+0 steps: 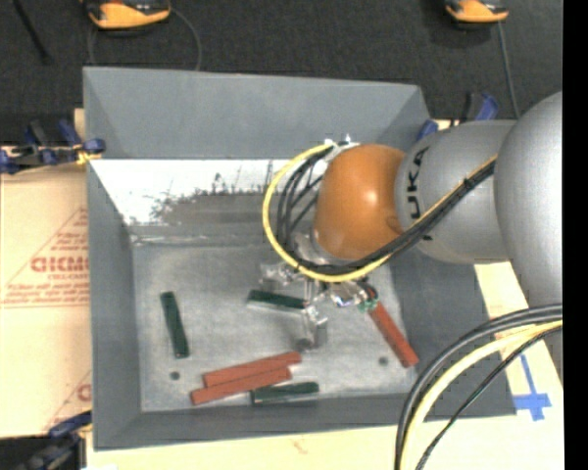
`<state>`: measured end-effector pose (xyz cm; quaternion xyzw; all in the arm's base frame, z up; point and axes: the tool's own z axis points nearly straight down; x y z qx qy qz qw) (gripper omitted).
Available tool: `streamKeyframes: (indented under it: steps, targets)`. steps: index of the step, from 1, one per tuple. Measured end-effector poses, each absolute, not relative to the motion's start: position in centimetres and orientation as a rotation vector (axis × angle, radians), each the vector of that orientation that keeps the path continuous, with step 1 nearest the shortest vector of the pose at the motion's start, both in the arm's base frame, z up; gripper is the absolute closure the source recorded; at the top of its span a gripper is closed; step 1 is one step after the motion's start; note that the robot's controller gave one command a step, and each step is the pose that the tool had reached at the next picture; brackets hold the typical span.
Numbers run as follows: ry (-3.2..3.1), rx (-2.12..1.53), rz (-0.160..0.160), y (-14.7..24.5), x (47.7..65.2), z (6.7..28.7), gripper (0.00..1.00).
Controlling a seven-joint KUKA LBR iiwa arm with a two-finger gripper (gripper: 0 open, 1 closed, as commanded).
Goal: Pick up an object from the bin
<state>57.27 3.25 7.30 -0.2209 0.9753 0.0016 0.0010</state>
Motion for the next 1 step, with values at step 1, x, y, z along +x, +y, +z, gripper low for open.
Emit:
streamKeyframes:
  steps: [1]
  targets:
    - [3.061,-0.689,0.001,2.92,57.36,7.43,1.00]
